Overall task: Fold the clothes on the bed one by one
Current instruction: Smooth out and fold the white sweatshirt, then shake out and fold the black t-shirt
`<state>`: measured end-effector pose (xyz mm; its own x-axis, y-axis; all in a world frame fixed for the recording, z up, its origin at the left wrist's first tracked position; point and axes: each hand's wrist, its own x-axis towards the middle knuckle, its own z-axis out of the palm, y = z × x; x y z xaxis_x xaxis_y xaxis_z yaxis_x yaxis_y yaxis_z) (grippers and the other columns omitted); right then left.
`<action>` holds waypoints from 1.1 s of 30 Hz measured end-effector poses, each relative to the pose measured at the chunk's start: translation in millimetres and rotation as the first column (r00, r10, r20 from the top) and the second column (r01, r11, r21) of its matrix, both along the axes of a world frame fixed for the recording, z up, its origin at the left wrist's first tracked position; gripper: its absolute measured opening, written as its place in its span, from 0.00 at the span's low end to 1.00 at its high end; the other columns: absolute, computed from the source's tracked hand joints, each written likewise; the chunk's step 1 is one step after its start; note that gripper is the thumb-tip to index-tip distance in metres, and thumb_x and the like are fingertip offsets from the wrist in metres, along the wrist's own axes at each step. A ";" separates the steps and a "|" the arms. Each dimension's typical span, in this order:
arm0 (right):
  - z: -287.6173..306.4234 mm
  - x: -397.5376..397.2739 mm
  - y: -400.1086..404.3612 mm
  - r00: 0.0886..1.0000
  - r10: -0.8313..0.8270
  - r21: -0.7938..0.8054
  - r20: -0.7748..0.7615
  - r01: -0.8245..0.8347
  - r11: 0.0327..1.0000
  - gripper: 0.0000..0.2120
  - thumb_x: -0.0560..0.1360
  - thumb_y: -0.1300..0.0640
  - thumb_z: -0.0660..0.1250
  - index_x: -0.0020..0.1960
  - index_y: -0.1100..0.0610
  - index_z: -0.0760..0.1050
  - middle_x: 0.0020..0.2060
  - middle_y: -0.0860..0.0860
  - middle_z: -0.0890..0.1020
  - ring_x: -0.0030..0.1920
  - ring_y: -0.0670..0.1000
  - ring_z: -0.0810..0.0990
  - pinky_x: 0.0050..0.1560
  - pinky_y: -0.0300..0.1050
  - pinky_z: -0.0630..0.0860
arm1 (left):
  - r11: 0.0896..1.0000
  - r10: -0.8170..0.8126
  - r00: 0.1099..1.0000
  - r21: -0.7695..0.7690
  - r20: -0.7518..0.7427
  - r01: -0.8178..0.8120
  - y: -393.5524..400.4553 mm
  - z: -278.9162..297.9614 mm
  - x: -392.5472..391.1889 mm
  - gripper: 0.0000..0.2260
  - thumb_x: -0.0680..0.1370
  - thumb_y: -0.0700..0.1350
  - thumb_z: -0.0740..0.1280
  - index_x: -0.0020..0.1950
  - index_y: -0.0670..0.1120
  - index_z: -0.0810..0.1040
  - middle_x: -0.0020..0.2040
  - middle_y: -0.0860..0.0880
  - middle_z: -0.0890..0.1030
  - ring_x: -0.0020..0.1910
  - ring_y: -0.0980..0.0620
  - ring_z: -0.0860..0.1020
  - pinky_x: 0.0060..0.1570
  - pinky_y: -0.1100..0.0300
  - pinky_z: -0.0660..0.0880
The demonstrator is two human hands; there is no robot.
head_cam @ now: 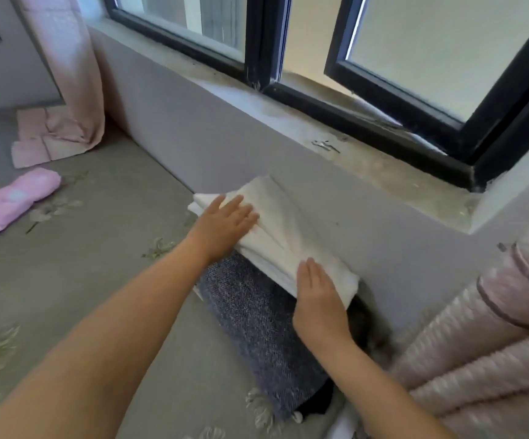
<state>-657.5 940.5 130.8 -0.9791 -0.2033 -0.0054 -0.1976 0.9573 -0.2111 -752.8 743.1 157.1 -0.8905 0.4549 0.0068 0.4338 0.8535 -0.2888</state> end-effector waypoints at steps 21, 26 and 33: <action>-190.1 -53.2 49.8 0.892 0.323 0.167 0.318 -0.388 0.907 0.29 0.78 0.42 0.49 0.73 0.46 0.37 0.72 0.46 0.35 0.73 0.48 0.35 0.67 0.56 0.31 | 0.819 0.415 0.721 0.119 0.555 -0.562 30.3 -201.6 65.4 0.29 0.80 0.39 0.51 0.75 0.52 0.39 0.76 0.50 0.38 0.74 0.48 0.39 0.71 0.51 0.40; -139.1 -32.4 1.7 0.814 0.581 0.112 -0.007 -0.577 0.809 0.17 0.69 0.55 0.62 0.52 0.62 0.80 0.55 0.62 0.80 0.55 0.63 0.79 0.50 0.69 0.72 | 0.643 0.579 0.658 0.226 0.481 -0.732 17.5 -168.5 118.3 0.25 0.79 0.36 0.52 0.75 0.50 0.52 0.77 0.48 0.47 0.75 0.49 0.44 0.72 0.52 0.40; -67.8 43.7 -143.6 0.534 0.837 -0.023 -0.117 -0.844 0.536 0.23 0.58 0.56 0.79 0.52 0.62 0.80 0.53 0.61 0.81 0.53 0.63 0.80 0.47 0.67 0.74 | 0.282 0.889 0.348 0.244 0.297 -0.928 -44.7 -111.0 270.4 0.19 0.81 0.44 0.49 0.73 0.50 0.58 0.76 0.49 0.54 0.75 0.50 0.49 0.71 0.54 0.45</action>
